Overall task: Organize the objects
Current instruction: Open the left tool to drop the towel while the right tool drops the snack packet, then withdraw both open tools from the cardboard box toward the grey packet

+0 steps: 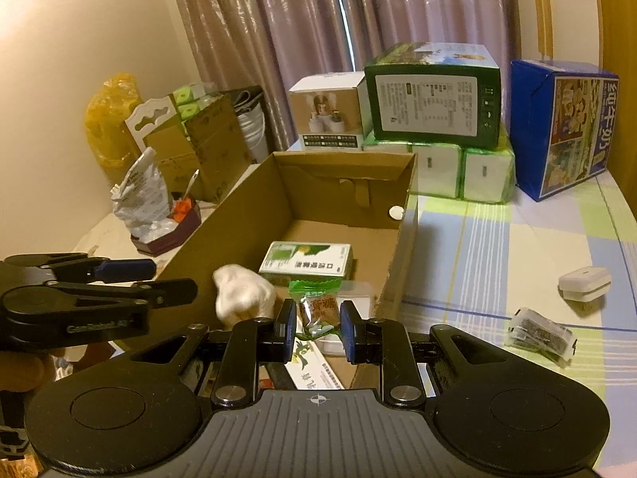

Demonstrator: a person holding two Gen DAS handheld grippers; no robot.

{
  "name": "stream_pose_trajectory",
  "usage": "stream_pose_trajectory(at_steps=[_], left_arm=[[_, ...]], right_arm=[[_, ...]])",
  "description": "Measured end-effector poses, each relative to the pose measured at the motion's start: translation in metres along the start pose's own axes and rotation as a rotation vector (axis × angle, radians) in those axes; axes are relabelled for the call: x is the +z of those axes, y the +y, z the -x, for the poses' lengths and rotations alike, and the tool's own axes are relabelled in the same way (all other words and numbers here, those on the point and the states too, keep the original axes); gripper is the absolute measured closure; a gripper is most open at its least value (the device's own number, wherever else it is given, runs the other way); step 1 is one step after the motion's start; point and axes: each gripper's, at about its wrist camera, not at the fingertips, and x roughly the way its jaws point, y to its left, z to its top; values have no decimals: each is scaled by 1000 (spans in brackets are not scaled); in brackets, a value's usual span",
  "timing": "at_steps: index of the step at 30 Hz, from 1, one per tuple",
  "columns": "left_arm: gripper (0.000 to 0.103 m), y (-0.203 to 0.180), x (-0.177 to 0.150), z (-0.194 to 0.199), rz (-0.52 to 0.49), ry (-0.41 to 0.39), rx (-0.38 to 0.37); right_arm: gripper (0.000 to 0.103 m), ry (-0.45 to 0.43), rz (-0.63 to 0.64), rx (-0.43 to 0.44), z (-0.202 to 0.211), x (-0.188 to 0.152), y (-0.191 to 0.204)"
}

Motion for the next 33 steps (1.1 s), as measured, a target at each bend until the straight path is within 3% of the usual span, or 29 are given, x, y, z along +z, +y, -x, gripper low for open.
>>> stream_pose_trajectory(at_steps=[13, 18, 20, 22, 33], left_arm=[[48, 5, -6, 16, 15, -9, -4], [47, 8, -7, 16, 18, -9, -1], [47, 9, -8, 15, 23, -6, -1], [47, 11, -9, 16, 28, -5, 1], [41, 5, -19, 36, 58, -13, 0]], right_arm=[[83, -7, 2, 22, -3, 4, 13], [82, -51, -24, 35, -7, 10, 12], [74, -65, -50, 60, -9, 13, 8], [48, -83, -79, 66, -6, 15, 4], [37, -113, -164, 17, 40, 0, -18]])
